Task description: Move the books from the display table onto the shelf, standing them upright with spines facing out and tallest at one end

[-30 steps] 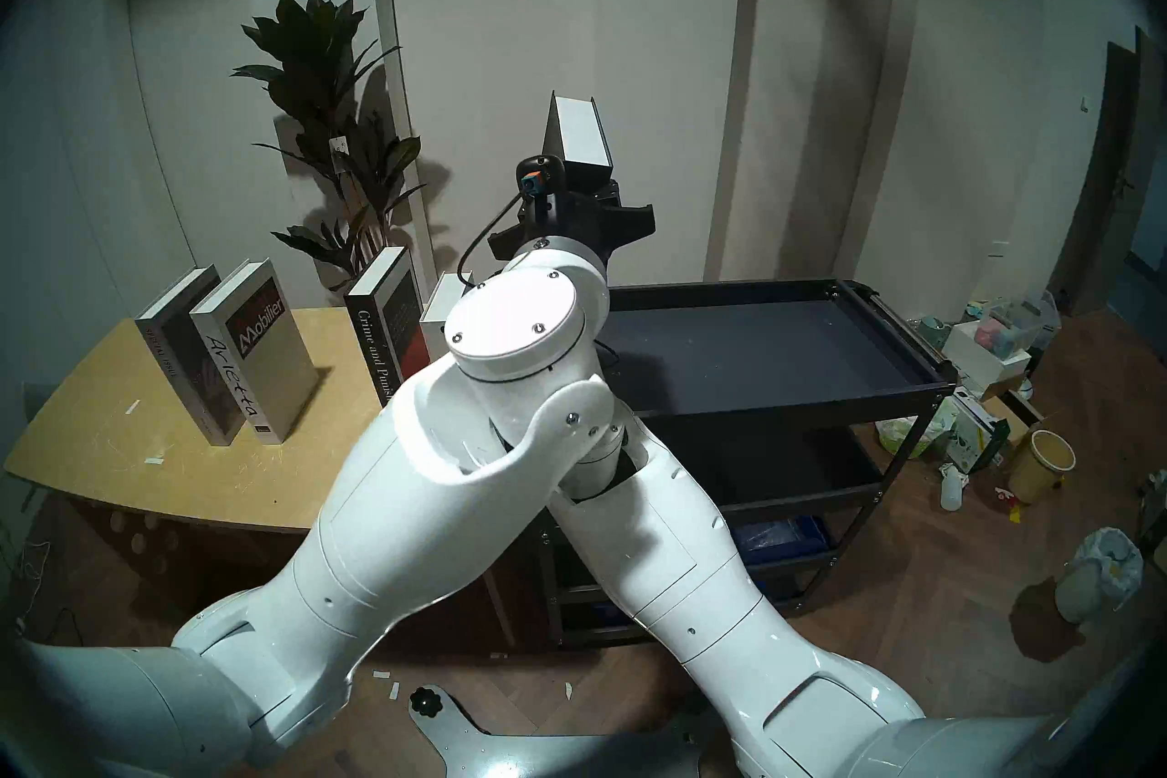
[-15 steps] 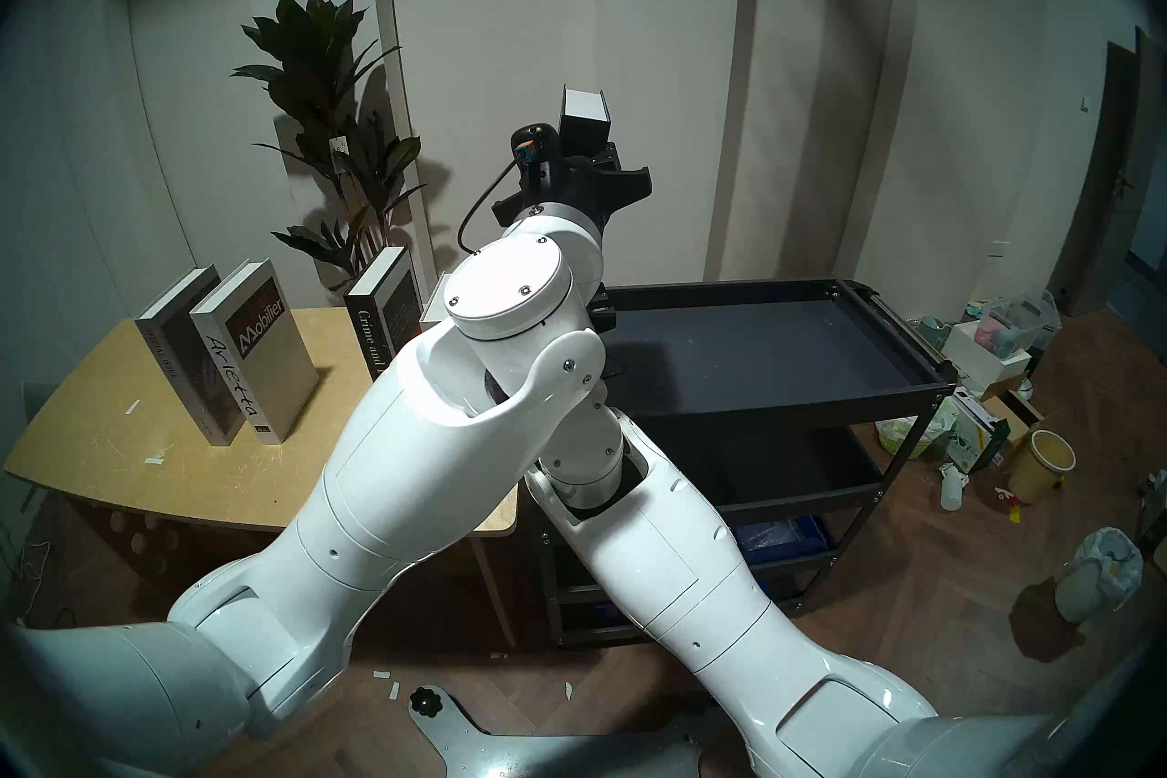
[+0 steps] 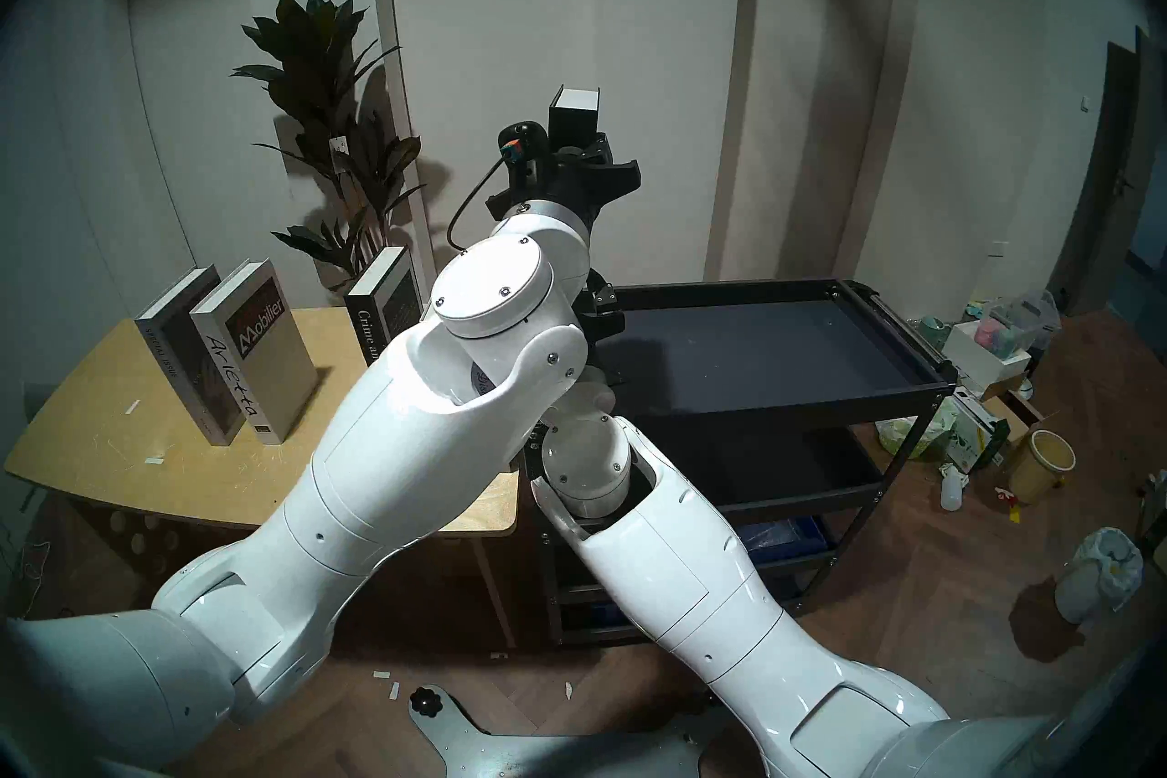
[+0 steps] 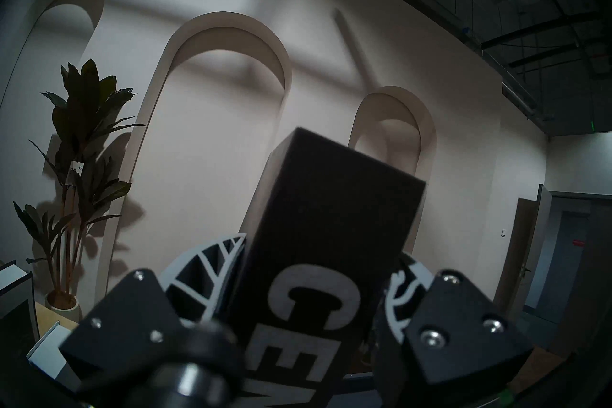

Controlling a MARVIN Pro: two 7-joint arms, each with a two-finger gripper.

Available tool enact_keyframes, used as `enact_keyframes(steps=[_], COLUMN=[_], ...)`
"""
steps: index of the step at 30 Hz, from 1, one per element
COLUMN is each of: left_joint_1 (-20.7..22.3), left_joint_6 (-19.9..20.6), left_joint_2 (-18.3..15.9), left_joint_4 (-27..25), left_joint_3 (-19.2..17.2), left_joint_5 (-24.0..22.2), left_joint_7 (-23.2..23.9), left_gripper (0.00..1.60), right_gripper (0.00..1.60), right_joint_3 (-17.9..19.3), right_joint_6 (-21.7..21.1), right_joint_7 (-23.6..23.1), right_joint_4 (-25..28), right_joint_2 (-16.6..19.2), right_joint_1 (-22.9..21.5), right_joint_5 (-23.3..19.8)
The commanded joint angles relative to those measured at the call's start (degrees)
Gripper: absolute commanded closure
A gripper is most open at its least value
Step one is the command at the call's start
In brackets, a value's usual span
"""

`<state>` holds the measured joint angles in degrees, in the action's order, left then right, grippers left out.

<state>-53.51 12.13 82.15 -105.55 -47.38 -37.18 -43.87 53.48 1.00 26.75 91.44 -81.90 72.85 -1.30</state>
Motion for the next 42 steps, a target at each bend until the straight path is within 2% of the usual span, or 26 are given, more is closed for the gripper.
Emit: enact_keyframes(steps=[1,12,19,22,26,27,33,42], left_joint_1=[3.5,3.9,2.6,2.5,2.9,2.9,3.5,4.7], left_joint_6=[-1.2,-2.9,-4.8,-4.9,-4.6,-4.6,-5.4,-4.7], left_joint_2=[1.4,0.9,0.9,0.4,0.6,0.5,0.4,0.8], left_joint_4=[0.5,0.8,-1.0,-2.4,-3.0,-3.0,-2.3,-2.7], left_joint_3=[0.8,-0.4,-2.0,-1.8,-1.0,-0.7,1.2,3.1], left_joint_5=[-1.0,-3.2,-4.3,-4.6,-4.5,-4.9,-5.7,-6.0], left_joint_7=[1.0,-1.8,-4.2,-5.3,-7.0,-7.3,-8.8,-10.1], left_gripper=[1.60,1.60,1.60,1.60,1.60,1.60,1.60,1.60], right_gripper=[0.00,0.00,0.00,0.00,0.00,0.00,0.00,0.00], right_joint_3=[0.1,0.1,3.4,4.7,4.4,4.5,2.7,0.9], right_joint_6=[1.8,3.3,5.1,6.0,6.7,6.8,8.4,7.7], right_joint_7=[0.0,0.5,3.1,2.4,2.2,1.6,0.4,-0.4], right_joint_4=[3.1,3.6,4.9,6.8,8.5,8.2,3.8,0.5], right_joint_2=[-0.2,-0.7,-2.4,-2.6,-2.0,-2.1,-2.8,-2.5], right_joint_1=[-1.1,-1.1,0.2,0.8,1.4,1.3,-1.0,-4.7], right_joint_5=[0.3,-0.1,-3.7,-7.0,-8.1,-9.1,-8.7,-6.1])
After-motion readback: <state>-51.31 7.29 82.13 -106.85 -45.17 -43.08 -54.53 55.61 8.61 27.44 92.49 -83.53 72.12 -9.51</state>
